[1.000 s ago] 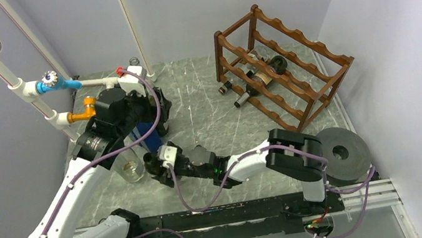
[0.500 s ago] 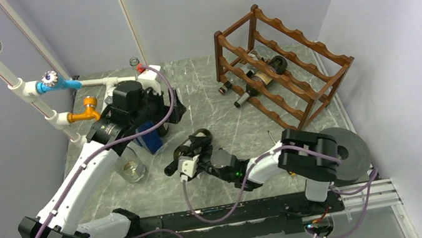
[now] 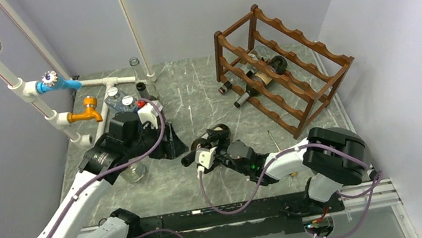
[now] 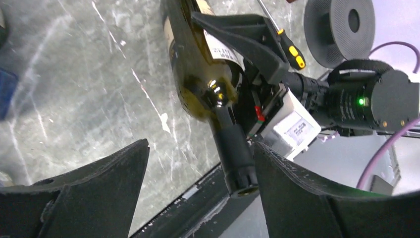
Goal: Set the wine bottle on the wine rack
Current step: Pick up the wine bottle from the center of the board.
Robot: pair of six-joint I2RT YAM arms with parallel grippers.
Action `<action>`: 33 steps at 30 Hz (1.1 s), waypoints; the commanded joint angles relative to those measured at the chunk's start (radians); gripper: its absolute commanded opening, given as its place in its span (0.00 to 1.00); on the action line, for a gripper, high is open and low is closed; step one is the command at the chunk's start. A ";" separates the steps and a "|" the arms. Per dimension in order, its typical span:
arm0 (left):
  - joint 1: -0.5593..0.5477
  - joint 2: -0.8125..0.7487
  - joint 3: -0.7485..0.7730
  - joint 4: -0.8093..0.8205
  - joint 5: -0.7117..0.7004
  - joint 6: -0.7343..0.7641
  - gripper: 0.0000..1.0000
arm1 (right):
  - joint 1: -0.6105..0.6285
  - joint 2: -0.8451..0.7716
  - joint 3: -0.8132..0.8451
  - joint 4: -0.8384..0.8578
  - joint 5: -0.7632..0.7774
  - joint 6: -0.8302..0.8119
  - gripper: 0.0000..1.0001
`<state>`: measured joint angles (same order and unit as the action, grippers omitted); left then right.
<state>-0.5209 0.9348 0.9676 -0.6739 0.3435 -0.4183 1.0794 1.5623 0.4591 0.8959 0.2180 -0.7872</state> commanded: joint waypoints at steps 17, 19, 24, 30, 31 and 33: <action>-0.004 0.127 -0.064 -0.035 0.342 0.029 0.66 | -0.016 -0.038 0.006 0.001 -0.078 -0.046 0.00; -0.004 0.127 -0.075 -0.041 0.366 0.039 0.71 | -0.016 -0.034 0.006 0.004 -0.073 -0.050 0.00; -0.005 0.144 -0.122 -0.032 0.421 0.051 0.67 | -0.017 -0.025 0.026 -0.026 -0.080 -0.066 0.00; -0.006 0.172 -0.142 -0.004 0.477 0.046 0.57 | -0.016 0.023 0.061 -0.038 -0.050 -0.107 0.00; -0.007 0.171 -0.150 0.010 0.495 0.039 0.59 | -0.016 0.029 0.062 -0.031 -0.044 -0.112 0.00; -0.007 0.169 -0.168 0.039 0.529 0.028 0.59 | -0.017 0.036 0.065 -0.029 -0.038 -0.122 0.00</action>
<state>-0.5091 1.1095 0.8257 -0.6811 0.7040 -0.3828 1.0748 1.5795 0.4744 0.8169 0.1196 -0.9443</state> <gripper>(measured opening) 0.588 0.798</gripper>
